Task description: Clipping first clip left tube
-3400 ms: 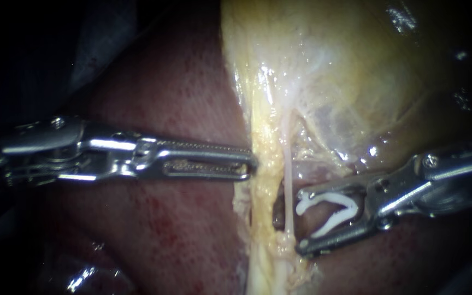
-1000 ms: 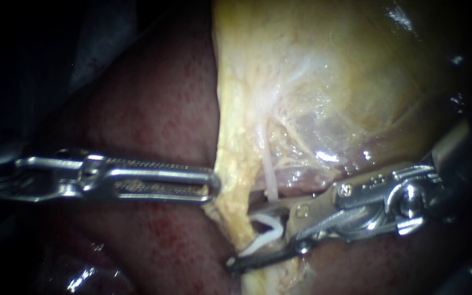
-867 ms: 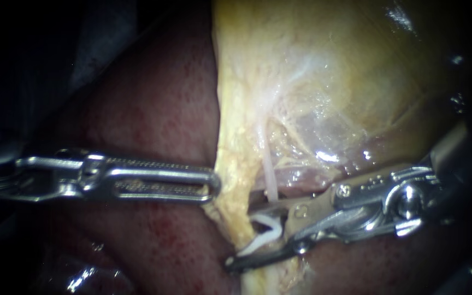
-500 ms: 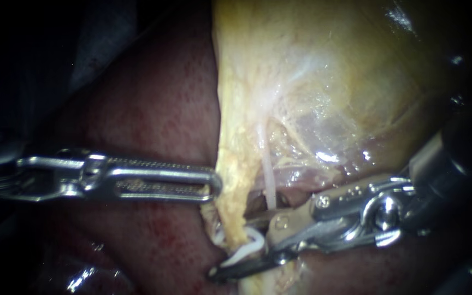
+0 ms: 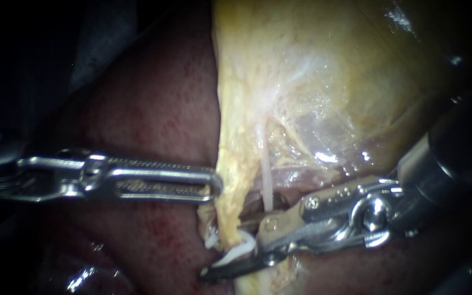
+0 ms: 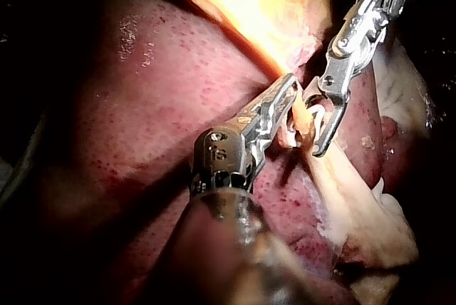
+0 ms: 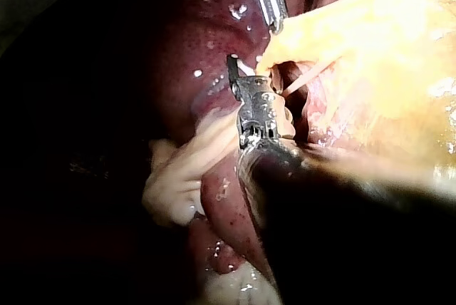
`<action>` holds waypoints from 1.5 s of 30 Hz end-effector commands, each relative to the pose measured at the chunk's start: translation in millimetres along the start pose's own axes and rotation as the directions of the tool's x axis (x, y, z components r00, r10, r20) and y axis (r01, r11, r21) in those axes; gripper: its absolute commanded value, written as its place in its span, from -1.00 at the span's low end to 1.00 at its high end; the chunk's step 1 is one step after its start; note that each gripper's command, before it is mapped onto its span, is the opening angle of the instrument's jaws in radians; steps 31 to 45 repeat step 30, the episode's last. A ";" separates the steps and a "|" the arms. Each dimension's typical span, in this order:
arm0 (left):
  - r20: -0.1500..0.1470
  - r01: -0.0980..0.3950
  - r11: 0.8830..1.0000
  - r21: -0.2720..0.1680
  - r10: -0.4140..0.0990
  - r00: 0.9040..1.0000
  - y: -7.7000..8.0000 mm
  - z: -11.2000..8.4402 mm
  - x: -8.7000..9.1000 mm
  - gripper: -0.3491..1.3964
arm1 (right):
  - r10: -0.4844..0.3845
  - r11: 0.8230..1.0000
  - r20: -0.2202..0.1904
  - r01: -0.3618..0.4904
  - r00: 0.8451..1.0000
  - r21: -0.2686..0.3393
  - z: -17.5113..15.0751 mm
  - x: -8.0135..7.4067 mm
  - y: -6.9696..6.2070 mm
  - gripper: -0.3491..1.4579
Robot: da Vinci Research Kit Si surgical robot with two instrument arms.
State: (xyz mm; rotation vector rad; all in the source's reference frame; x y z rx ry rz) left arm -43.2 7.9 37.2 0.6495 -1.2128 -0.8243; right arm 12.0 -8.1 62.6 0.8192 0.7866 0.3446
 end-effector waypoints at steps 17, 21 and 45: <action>0.003 0.000 1.000 0.001 0.000 1.000 0.0 0.0 0.0 -1.00 | 0.005 1.000 0.007 -0.005 1.000 0.018 -0.8 -0.6 0.6 -0.82; 0.003 0.000 1.000 0.001 0.000 1.000 0.0 0.0 0.0 -1.00 | 0.005 1.000 0.007 -0.005 1.000 0.018 -0.8 -0.6 0.6 -0.82; 0.003 0.000 1.000 0.001 0.000 1.000 0.1 0.1 -0.1 -1.00 | 0.005 1.000 0.007 -0.005 1.000 0.018 -0.9 -0.6 0.6 -0.81</action>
